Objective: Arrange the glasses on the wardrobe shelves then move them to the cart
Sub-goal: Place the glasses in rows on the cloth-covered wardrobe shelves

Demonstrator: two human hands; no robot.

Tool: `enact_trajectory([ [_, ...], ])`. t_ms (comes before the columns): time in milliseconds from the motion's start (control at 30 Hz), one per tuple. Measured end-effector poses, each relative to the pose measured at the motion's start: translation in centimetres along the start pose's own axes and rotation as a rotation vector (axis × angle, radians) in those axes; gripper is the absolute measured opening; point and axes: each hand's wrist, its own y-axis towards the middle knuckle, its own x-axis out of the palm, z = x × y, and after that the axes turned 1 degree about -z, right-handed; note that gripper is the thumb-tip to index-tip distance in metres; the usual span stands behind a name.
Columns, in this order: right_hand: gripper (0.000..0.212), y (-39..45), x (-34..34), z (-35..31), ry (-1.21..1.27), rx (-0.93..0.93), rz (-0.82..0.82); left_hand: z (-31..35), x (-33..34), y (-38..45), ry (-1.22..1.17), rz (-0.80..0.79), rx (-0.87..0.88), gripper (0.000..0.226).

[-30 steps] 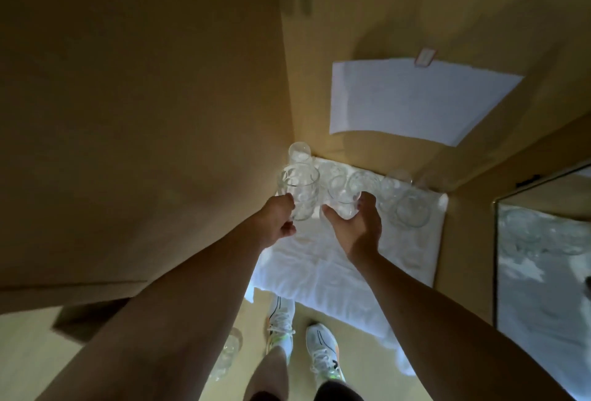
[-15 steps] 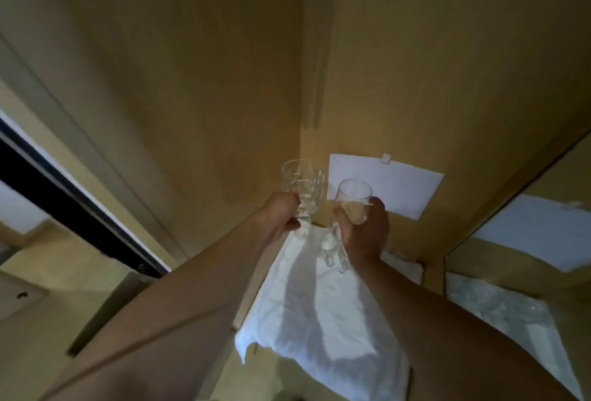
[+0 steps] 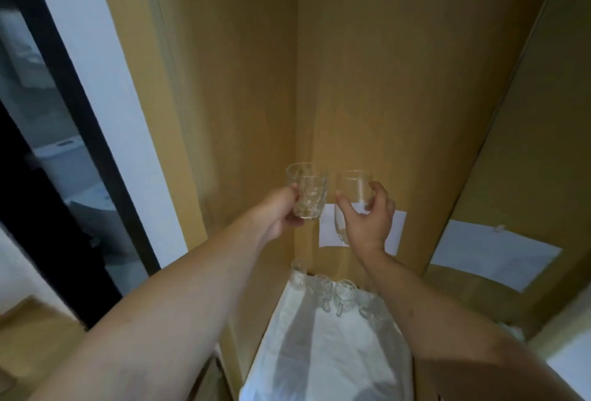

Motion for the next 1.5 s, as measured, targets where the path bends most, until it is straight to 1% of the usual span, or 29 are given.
enact_trajectory([
  [100,0.080,-1.9,-1.9,-2.8,0.044,-0.024,0.016,1.3,-0.2,-3.6,-0.064,-0.048,0.039,0.033],
  [300,0.092,-5.7,-6.0,-7.4,0.111,-0.004,0.018,2.9,-1.2,-9.4,-0.044,-0.053,0.104,0.030],
  [367,0.087,-7.0,-7.2,-8.5,0.082,-0.021,0.034,3.0,-1.4,-10.9,-0.040,-0.064,0.109,0.028],
  [500,0.069,-9.7,-9.6,-9.9,0.037,-0.023,0.055,2.7,-1.4,-13.7,-0.024,-0.072,0.119,0.029],
  [567,0.069,-11.0,-10.7,-10.4,0.016,-0.026,0.068,2.3,-1.2,-15.2,-0.037,-0.082,0.121,0.029],
  [733,0.080,-13.5,-13.2,-11.0,-0.028,-0.048,0.079,1.5,-0.3,-18.7,-0.013,-0.096,0.110,0.024],
  [833,0.085,-14.3,-14.8,-11.5,-0.033,-0.066,0.056,1.3,0.3,-20.6,-0.014,-0.088,0.132,0.020],
  [900,0.093,-14.6,-16.1,-11.9,-0.021,-0.071,0.037,1.3,0.7,-21.8,-0.028,-0.082,0.148,0.017],
  [1033,0.106,-15.8,-19.1,-12.0,-0.003,-0.077,0.002,1.0,2.1,-24.5,-0.029,-0.029,0.156,0.021],
  [1233,0.107,-17.4,-25.0,-11.1,-0.001,-0.047,-0.007,-0.6,5.7,-29.0,0.059,0.077,0.168,0.026],
  [1367,0.094,-18.7,-29.3,-10.0,-0.029,-0.063,-0.019,-2.3,9.0,-31.8,0.093,0.087,0.144,0.031],
  [1500,0.088,-19.2,-33.5,-8.7,-0.029,-0.036,0.000,-4.0,12.8,-33.8,0.070,0.072,0.103,0.022],
])
